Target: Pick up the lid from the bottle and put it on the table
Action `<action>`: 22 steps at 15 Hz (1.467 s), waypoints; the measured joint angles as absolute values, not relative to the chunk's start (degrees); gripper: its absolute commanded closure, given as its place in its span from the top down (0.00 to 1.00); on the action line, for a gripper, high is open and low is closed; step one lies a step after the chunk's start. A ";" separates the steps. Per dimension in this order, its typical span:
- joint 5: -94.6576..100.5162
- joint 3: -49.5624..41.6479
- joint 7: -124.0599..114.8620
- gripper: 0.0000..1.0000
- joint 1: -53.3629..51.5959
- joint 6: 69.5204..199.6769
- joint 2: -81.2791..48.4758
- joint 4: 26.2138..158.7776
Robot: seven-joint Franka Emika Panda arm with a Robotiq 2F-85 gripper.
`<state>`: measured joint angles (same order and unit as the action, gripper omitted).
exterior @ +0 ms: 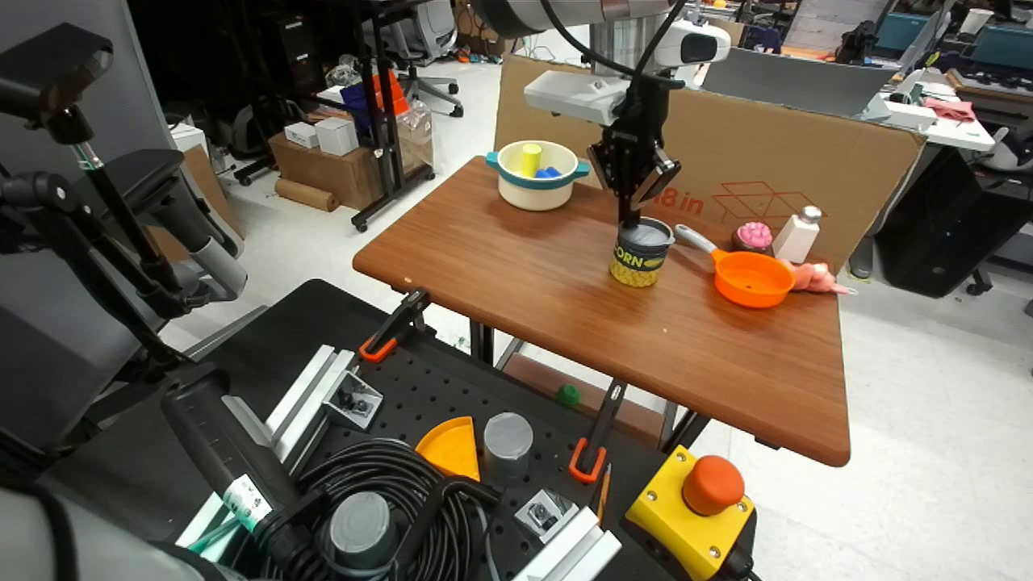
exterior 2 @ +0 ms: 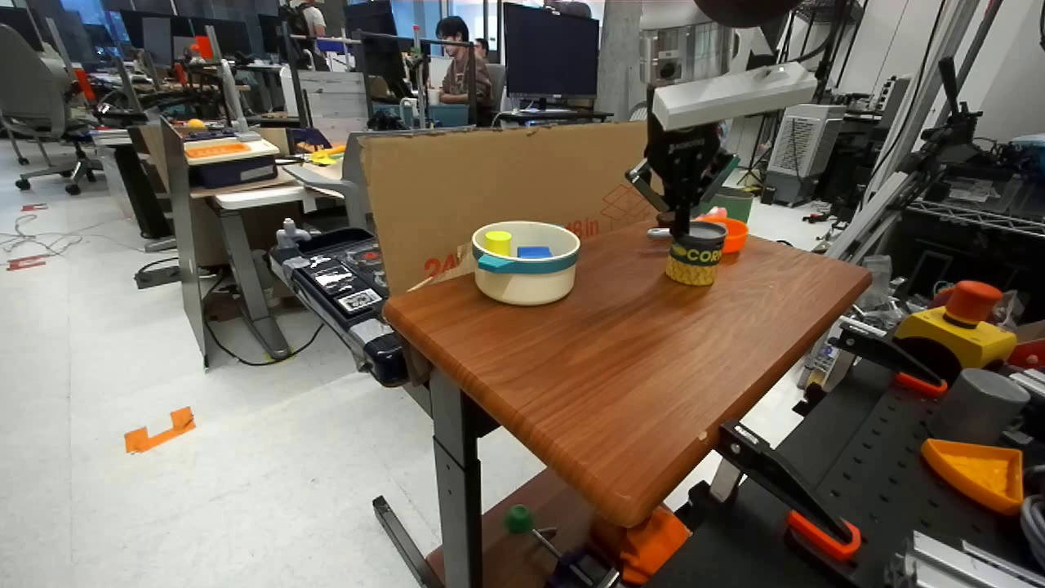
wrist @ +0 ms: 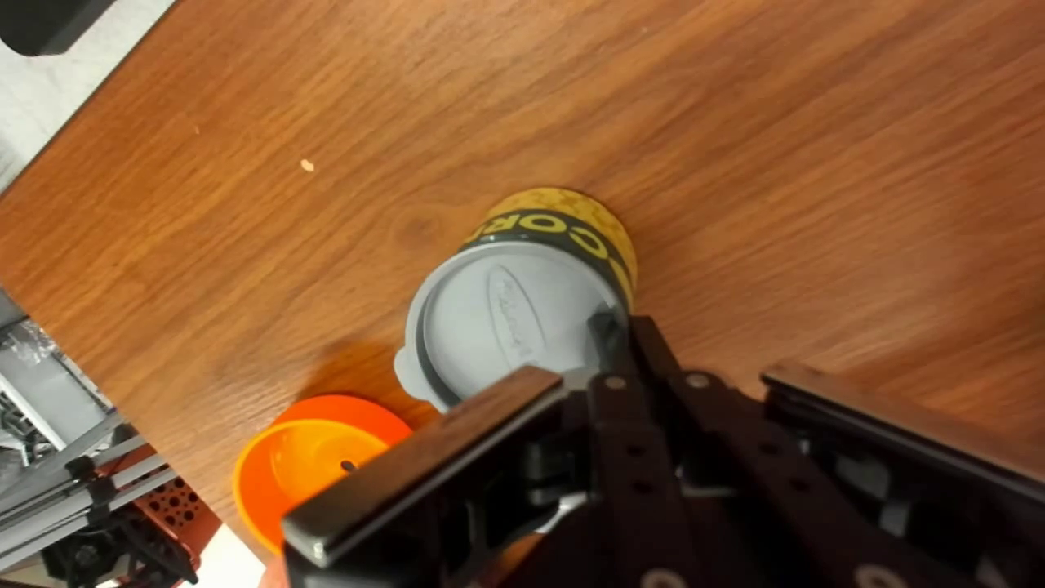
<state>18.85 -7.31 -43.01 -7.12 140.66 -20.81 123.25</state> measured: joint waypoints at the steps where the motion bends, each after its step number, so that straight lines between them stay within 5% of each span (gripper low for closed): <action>1: 18.97 -7.31 -43.01 0.01 -7.17 140.66 -20.69 123.24; 22: 21.20 -2.66 -37.13 0.01 -7.60 148.10 -1.66 135.30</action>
